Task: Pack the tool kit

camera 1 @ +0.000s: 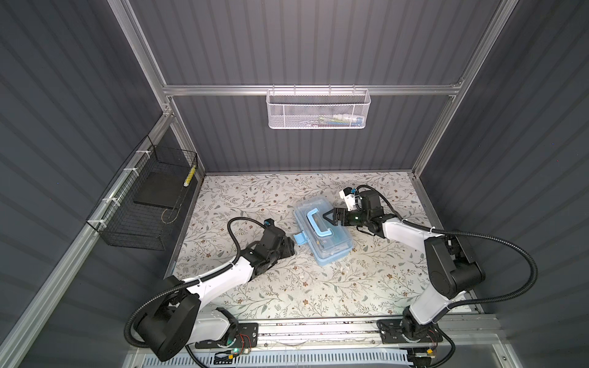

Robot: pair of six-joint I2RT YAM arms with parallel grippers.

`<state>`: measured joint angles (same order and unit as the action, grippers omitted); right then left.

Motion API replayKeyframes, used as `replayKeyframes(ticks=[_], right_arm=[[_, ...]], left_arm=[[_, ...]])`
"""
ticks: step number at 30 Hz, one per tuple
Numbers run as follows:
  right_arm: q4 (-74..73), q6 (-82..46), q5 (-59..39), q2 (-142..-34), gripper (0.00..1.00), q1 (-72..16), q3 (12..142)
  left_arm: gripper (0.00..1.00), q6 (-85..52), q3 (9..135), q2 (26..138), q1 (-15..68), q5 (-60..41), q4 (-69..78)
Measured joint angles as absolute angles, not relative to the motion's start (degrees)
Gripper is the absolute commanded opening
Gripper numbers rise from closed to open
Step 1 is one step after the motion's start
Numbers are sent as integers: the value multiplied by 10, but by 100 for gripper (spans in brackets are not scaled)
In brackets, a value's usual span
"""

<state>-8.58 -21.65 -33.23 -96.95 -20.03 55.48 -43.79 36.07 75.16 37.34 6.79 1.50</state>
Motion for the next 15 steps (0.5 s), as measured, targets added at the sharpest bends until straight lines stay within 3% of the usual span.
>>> replayKeyframes(ticks=[5, 15], right_arm=[[-92, -219, -333, -969, 91, -200, 552], [-95, -220, -334, -969, 91, -200, 550]], left_arm=[[65, -446, 362, 785, 342, 20, 111], [47, -435, 423, 888, 334, -42, 114]])
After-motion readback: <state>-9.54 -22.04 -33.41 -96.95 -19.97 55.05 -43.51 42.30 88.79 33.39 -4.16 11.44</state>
